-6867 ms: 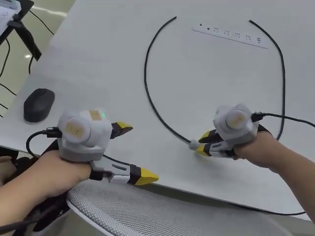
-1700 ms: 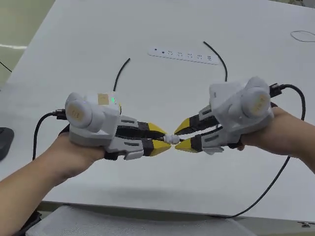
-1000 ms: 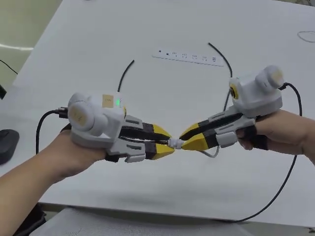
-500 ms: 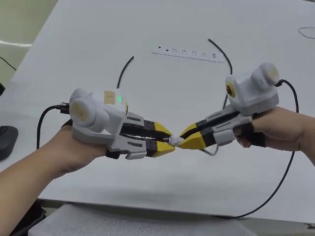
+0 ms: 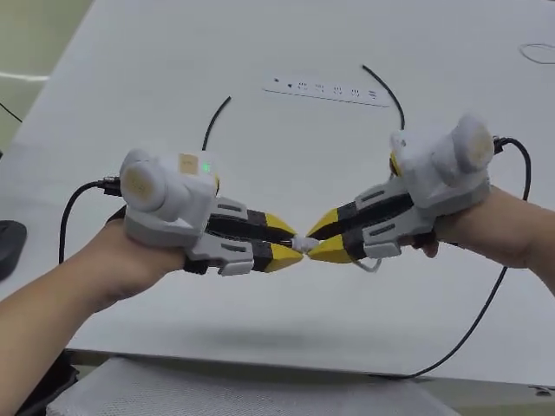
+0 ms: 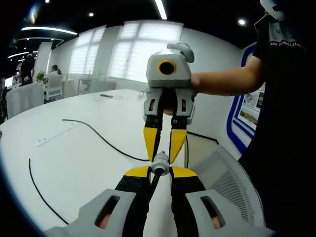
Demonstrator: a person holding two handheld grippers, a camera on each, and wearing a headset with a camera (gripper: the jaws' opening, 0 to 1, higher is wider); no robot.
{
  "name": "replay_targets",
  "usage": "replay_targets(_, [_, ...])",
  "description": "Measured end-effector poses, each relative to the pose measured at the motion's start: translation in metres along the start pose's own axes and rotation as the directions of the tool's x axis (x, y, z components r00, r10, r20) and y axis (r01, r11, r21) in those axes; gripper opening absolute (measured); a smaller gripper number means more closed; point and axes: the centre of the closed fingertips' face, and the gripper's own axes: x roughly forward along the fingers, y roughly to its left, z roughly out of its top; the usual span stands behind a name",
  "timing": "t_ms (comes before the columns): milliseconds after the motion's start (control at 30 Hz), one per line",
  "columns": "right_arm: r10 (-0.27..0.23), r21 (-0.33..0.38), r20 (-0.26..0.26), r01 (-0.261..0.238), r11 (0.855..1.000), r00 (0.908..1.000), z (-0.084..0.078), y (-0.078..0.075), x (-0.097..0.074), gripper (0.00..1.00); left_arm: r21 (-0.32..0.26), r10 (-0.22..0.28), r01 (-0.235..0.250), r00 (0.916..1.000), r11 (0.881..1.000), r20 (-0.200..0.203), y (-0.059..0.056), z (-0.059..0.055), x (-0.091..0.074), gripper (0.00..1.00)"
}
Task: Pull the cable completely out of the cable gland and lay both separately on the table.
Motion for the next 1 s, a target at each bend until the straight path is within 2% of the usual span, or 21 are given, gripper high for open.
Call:
replay_targets(33, [-0.022,-0.034,-0.010,0.022,0.999,0.9997,0.000,0.000,0.000,0.07,-0.010,-0.003,0.003,1.0000,1.000,0.002,0.000,0.000,0.000,0.15])
replay_targets(100, [-0.083,-0.130,-0.041,0.077,0.989,0.9957,0.000,0.001,0.001,0.07,-0.041,-0.010,0.010,0.9999,0.999,0.007,-0.001,-0.001,0.000,0.15])
replay_targets(133, [-0.122,-0.189,-0.061,0.109,0.976,0.9906,-0.001,0.001,0.002,0.07,-0.049,-0.012,0.012,0.9999,0.999,0.007,-0.001,-0.001,0.000,0.15])
replay_targets(233, [-0.187,-0.274,-0.094,0.155,0.949,0.9779,-0.007,0.001,0.004,0.07,-0.063,-0.018,0.018,0.9998,0.998,0.001,-0.003,-0.004,0.001,0.15])
replay_targets(333, [-0.226,-0.319,-0.097,0.185,0.930,0.9693,-0.008,0.004,0.006,0.07,-0.063,-0.023,0.023,0.9997,0.998,-0.004,-0.005,-0.006,0.001,0.15])
replay_targets(400, [-0.255,-0.358,-0.085,0.209,0.910,0.9633,-0.006,0.003,0.005,0.07,-0.072,-0.024,0.024,0.9997,0.997,0.001,-0.005,-0.005,0.000,0.15])
replay_targets(467, [-0.264,-0.354,-0.075,0.222,0.909,0.9615,-0.006,0.003,0.004,0.07,-0.089,-0.026,0.026,0.9996,0.996,0.008,-0.005,-0.004,-0.001,0.15])
replay_targets(567, [-0.269,-0.355,-0.065,0.229,0.906,0.9609,-0.004,0.001,0.003,0.08,-0.078,-0.023,0.024,0.9997,0.997,0.009,-0.005,-0.002,-0.002,0.15])
replay_targets(700, [-0.261,-0.339,-0.057,0.227,0.913,0.9637,-0.004,-0.001,0.002,0.08,-0.069,-0.019,0.019,0.9998,0.997,0.006,-0.004,-0.002,-0.001,0.15])
replay_targets(733, [-0.255,-0.321,-0.056,0.224,0.920,0.9654,-0.005,-0.001,0.002,0.08,-0.057,-0.016,0.016,0.9999,0.998,0.001,-0.005,-0.001,-0.001,0.15])
replay_targets(767, [-0.246,-0.283,-0.058,0.220,0.933,0.9676,-0.006,0.000,0.003,0.08,-0.048,-0.016,0.016,0.9999,0.999,-0.003,-0.006,-0.001,-0.001,0.15])
replay_targets(800, [-0.241,-0.210,-0.074,0.222,0.952,0.9676,-0.009,-0.001,0.002,0.08,-0.043,-0.017,0.017,0.9999,0.999,0.000,-0.006,-0.001,-0.001,0.15])
replay_targets(833, [-0.233,-0.198,-0.071,0.215,0.956,0.9699,-0.009,-0.001,0.001,0.09,-0.037,-0.019,0.019,0.9998,0.999,0.003,-0.007,0.000,-0.001,0.15])
replay_targets(867, [-0.211,-0.184,-0.049,0.199,0.963,0.9763,-0.007,0.000,0.001,0.12,-0.027,-0.024,0.024,0.9997,0.999,0.003,-0.009,0.000,-0.001,0.15])
replay_targets(900, [-0.193,-0.133,-0.050,0.185,0.974,0.9799,-0.009,0.001,0.001,0.16,-0.026,-0.025,0.025,0.9997,0.999,0.000,-0.009,0.000,-0.001,0.15])
replay_targets(933, [-0.167,-0.029,-0.034,0.166,0.986,0.9855,-0.007,0.002,-0.001,0.20,-0.014,-0.023,0.023,0.9997,1.000,-0.001,-0.010,0.000,-0.002,0.15])
replay_targets(1000, [-0.139,0.016,0.029,0.139,0.990,0.9898,0.000,0.000,-0.006,0.20,-0.007,-0.023,0.023,0.9997,1.000,0.002,-0.011,0.000,-0.002,0.15])
